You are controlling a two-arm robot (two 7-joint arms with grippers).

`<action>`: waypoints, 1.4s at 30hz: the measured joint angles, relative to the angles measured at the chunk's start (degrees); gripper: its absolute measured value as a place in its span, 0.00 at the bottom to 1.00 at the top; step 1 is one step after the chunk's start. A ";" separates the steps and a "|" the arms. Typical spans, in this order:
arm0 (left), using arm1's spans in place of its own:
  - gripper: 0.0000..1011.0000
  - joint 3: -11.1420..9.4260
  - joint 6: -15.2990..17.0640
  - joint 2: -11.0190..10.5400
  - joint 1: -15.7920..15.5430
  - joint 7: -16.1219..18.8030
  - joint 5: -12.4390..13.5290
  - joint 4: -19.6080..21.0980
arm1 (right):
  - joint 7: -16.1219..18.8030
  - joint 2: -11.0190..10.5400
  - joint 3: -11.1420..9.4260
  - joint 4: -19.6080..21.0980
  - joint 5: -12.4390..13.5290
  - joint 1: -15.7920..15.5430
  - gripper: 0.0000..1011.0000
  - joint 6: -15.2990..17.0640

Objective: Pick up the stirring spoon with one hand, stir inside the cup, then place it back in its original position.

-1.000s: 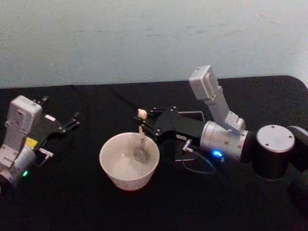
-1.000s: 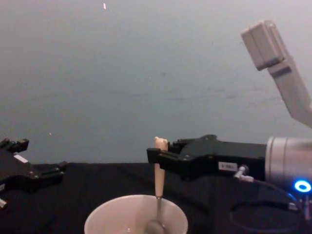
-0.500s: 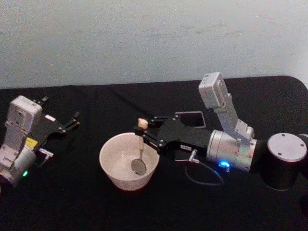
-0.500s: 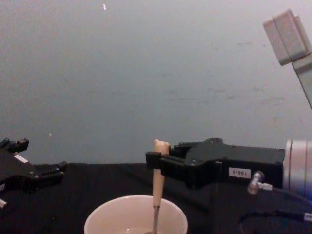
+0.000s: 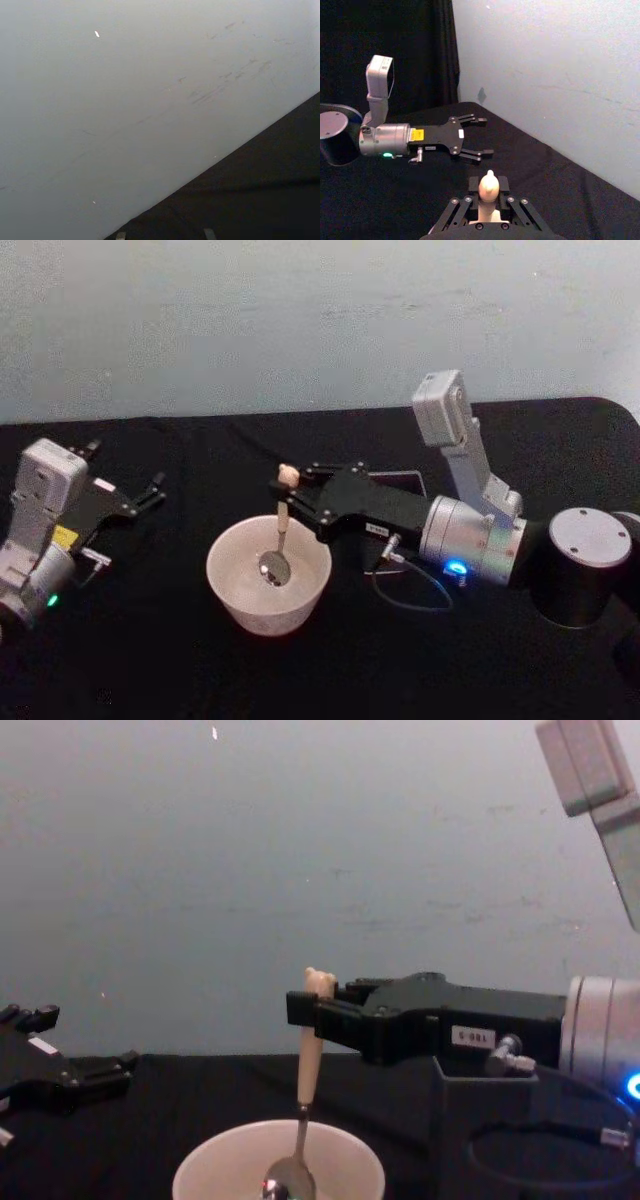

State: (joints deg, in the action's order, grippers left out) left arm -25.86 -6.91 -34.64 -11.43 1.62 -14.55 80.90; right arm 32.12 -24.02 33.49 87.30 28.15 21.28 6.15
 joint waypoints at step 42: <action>0.99 0.00 0.00 0.00 0.00 0.00 0.00 0.00 | -5.47 -5.58 -11.01 8.41 10.88 -2.94 0.22 2.09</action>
State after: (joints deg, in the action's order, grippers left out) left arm -25.86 -6.91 -34.65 -11.43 1.62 -14.55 80.90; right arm 26.66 -29.60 22.47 95.71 39.03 18.34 8.24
